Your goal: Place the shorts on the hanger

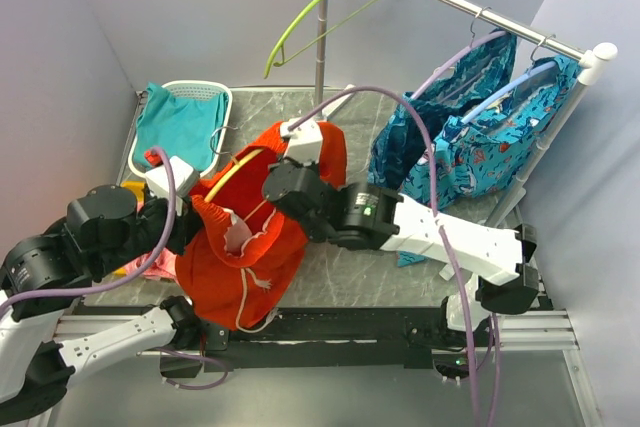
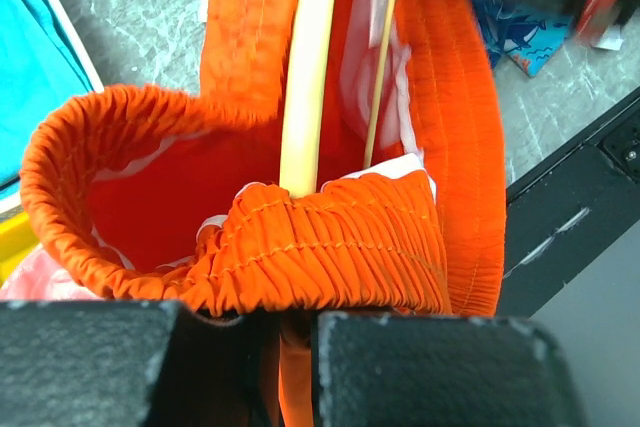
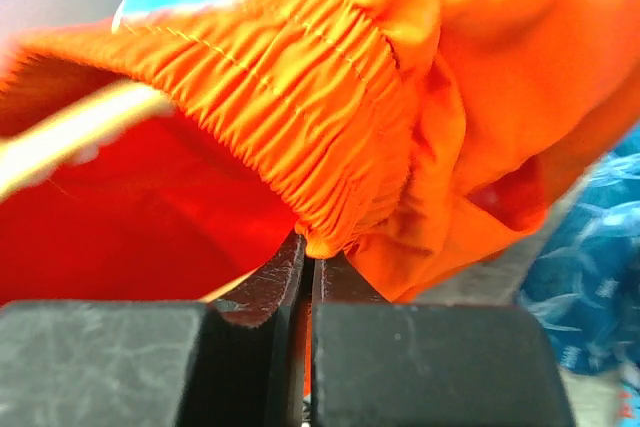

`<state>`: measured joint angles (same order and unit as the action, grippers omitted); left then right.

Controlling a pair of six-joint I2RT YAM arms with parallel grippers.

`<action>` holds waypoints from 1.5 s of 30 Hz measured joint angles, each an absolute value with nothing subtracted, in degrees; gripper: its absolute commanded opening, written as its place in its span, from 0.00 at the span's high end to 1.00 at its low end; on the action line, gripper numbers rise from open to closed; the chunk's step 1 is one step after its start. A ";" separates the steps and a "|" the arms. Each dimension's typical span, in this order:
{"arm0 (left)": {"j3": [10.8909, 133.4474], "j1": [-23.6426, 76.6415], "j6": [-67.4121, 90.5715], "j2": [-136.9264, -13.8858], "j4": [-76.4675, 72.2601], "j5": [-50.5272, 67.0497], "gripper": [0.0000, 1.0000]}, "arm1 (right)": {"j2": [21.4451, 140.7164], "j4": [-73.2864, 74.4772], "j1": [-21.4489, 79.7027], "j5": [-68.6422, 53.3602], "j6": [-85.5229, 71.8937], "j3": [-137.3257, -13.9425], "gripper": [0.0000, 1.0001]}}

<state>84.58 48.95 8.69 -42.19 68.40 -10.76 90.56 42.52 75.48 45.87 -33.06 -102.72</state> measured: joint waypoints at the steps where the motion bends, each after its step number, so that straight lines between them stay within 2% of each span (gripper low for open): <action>1: 84.40 48.93 8.56 -42.19 68.40 -10.74 0.99 | 90.56 44.10 75.09 46.30 -32.99 -104.14 1.00; 9: 82.28 48.97 7.90 -42.26 67.22 -8.19 0.99 | 89.36 50.35 68.29 49.17 -29.26 -123.59 1.00; 13: 82.13 48.97 7.73 -42.26 65.63 -7.16 0.99 | 88.27 50.76 65.60 48.12 -27.03 -127.59 0.98; 17: 81.45 48.99 7.53 -42.33 65.32 -5.82 0.99 | 88.62 50.57 65.65 44.62 -25.85 -125.56 0.83; 19: 80.95 48.99 7.44 -42.68 65.36 -4.99 0.99 | 88.88 50.28 65.56 41.76 -25.39 -123.02 0.80; 21: 80.62 48.99 7.11 -43.40 65.39 -4.29 0.99 | 90.13 50.65 65.17 39.13 -24.97 -122.41 0.73; 22: 80.40 48.99 7.07 -43.90 65.39 -4.10 0.99 | 90.83 50.68 64.99 38.04 -24.77 -122.50 0.68; 23: 80.23 48.99 7.07 -44.27 65.36 -3.95 0.99 | 91.53 50.85 64.79 37.21 -24.58 -122.78 0.57; 26: 79.66 48.99 6.87 -45.23 65.23 -3.64 0.99 | 92.62 50.70 64.47 34.92 -24.25 -122.69 0.41; 28: 79.02 48.99 6.70 -45.47 64.77 -3.60 0.99 | 90.72 48.51 64.58 33.08 -23.81 -118.45 0.37; 35: 77.76 48.99 6.68 -45.95 63.20 -3.64 0.99 | 78.19 40.16 66.39 25.96 -22.98 -101.60 0.36; 40: 77.76 48.99 6.68 -45.87 62.15 -3.64 0.99 | 75.96 33.43 68.25 22.52 -23.90 -101.03 0.34; 45: 77.76 48.99 6.68 -46.13 61.47 -3.64 0.99 | 79.42 29.82 69.65 20.38 -26.39 -102.08 0.34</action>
